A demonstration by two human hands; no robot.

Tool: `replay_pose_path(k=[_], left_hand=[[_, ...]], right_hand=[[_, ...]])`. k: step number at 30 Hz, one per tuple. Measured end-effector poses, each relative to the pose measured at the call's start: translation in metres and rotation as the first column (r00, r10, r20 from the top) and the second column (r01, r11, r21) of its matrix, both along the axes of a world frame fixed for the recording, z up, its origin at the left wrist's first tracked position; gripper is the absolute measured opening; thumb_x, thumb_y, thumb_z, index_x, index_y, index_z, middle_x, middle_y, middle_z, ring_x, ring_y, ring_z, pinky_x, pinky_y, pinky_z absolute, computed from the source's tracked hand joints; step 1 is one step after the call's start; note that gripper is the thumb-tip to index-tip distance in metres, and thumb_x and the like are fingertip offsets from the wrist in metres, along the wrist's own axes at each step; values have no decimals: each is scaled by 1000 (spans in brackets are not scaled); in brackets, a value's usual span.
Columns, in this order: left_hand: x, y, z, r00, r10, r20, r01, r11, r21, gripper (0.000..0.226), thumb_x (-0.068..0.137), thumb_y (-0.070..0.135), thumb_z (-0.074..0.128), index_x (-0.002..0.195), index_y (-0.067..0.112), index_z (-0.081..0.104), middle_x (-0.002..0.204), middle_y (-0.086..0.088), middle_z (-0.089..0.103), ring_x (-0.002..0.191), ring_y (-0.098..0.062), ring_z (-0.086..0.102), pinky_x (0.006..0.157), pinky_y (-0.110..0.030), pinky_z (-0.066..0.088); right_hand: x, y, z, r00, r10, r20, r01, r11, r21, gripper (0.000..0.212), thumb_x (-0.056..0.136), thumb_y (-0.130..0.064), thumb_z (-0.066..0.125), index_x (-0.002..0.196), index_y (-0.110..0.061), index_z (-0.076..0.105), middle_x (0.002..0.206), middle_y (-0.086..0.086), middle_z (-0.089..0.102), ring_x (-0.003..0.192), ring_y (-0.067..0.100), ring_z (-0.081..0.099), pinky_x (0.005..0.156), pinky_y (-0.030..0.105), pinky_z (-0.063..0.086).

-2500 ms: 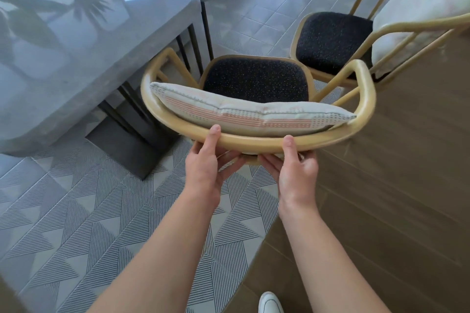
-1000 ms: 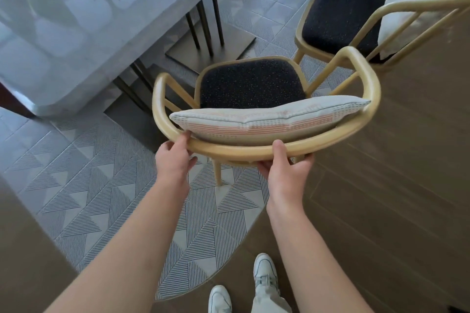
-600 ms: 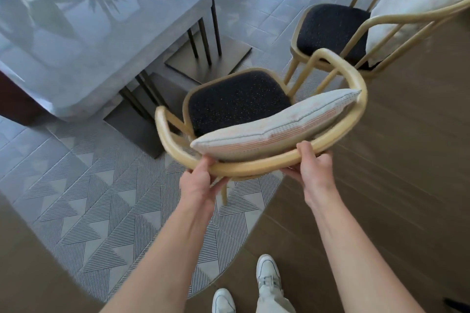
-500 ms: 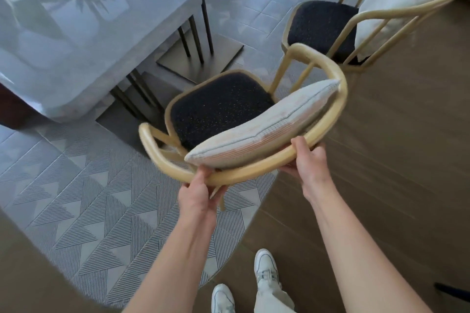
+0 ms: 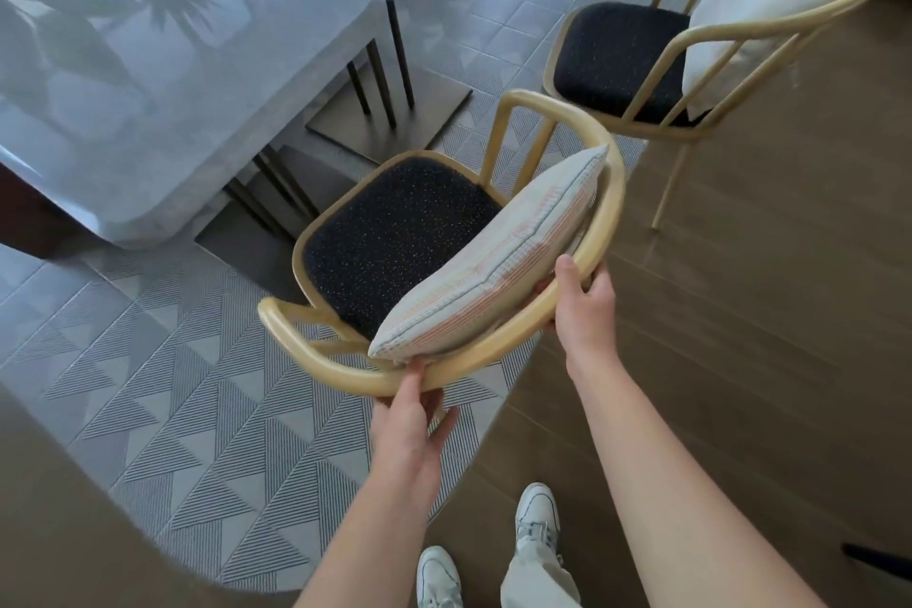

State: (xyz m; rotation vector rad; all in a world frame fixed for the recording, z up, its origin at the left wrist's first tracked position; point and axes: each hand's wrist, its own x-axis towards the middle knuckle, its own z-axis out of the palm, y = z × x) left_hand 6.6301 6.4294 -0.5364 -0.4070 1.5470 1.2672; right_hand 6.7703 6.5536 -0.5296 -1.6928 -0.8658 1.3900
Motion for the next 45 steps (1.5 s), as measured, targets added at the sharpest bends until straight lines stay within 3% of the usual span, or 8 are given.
replay_pose_path(k=[4,8,11,16,22,28,37,45], left_hand=[[12,2,28,962,-246,115,256,964,-75,50,100,45,55,118,-1,63,115,-21,70,112,-35,65,93,-51,54],[20,22,56,860,-495,126,509,852,-125,64,101,56,44,112,-4,64,115,-21,70,110,-34,66,81,-45,55],[25,40,88,786,-616,-48,608,785,-116,68,103,59,34,102,3,74,101,-11,78,102,-29,71,94,-45,54],[29,83,156,848,-437,-302,458,889,2,50,104,52,36,108,17,71,108,-1,75,103,-17,69,100,-45,51],[33,94,211,855,-387,-347,465,867,180,46,103,56,36,121,26,66,124,1,67,114,-14,63,105,-43,47],[33,106,289,776,-462,-430,609,725,320,49,104,59,31,125,29,63,132,2,63,122,-15,58,113,-45,40],[60,117,401,658,-512,-552,752,462,469,58,104,60,28,142,25,55,139,0,59,123,-15,59,113,-47,40],[95,98,445,602,-540,-589,788,283,546,56,104,59,30,143,26,53,144,0,56,128,-17,55,112,-43,40]], right_hand=[[5,-5,13,999,26,26,-24,998,-50,28,101,-40,52,125,-26,54,107,-6,63,101,14,63,95,41,53],[15,-10,47,995,99,8,-98,995,-17,43,105,-37,43,142,-16,47,110,-12,59,101,3,55,93,28,40],[19,-12,71,984,177,8,-177,984,18,46,105,-43,39,143,-20,50,128,-9,61,122,9,54,102,32,42],[26,-7,115,980,193,-58,-189,980,62,52,104,-51,36,149,-26,45,143,-11,54,131,5,49,115,39,38],[24,4,185,984,162,-74,-153,981,120,55,105,-53,30,153,-26,37,149,-5,48,133,9,46,115,38,35],[23,-1,266,995,44,-88,-21,970,244,61,103,-58,32,155,-26,36,156,-5,41,143,12,38,120,47,30],[45,-21,385,984,-130,-125,168,911,375,51,105,-53,33,141,-22,50,147,7,53,134,23,51,115,46,39],[76,-64,427,929,-264,-258,356,824,441,54,105,-49,35,148,-19,47,144,-1,56,132,10,52,113,39,41]])
